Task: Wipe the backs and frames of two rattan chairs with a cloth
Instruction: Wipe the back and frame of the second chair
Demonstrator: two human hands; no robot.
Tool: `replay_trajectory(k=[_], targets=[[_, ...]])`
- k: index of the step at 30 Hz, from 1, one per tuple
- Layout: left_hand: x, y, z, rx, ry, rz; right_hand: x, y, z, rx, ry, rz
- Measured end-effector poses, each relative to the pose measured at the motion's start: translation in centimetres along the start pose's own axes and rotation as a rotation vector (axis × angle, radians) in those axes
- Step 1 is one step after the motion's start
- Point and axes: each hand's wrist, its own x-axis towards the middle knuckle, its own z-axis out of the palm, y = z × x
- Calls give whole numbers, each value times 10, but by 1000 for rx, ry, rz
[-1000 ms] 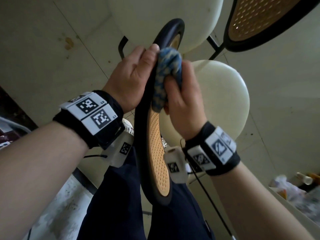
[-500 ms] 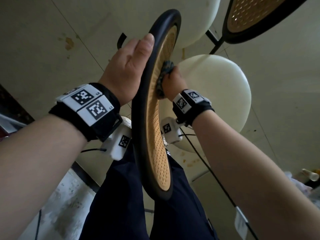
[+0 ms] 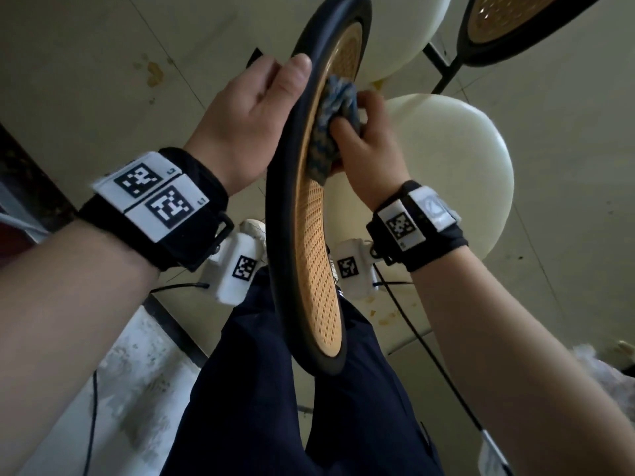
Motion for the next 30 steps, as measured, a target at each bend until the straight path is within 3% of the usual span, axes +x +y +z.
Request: replay_trajectory(k=[7,13,17,21,25,30], targets=[[-45,-18,0,-195,-13,-97,-67,-32,-3,-26,-10,-302],[-75,-32,8,-387,-48,-182,-94,-31,6,-210,-108,-365],[-74,-33,11,-475,-35,-205,-69,-16,17,-274,-71,-278],[-68,-35,13,-453,-34,-172,-13,20,23,-410,-93,20],[-65,-37,18,-422,-2,-142,28,49,23,-606,-132,184],[-66,-37,23,-354,62,-66,40,53,15,-596,-171,215]])
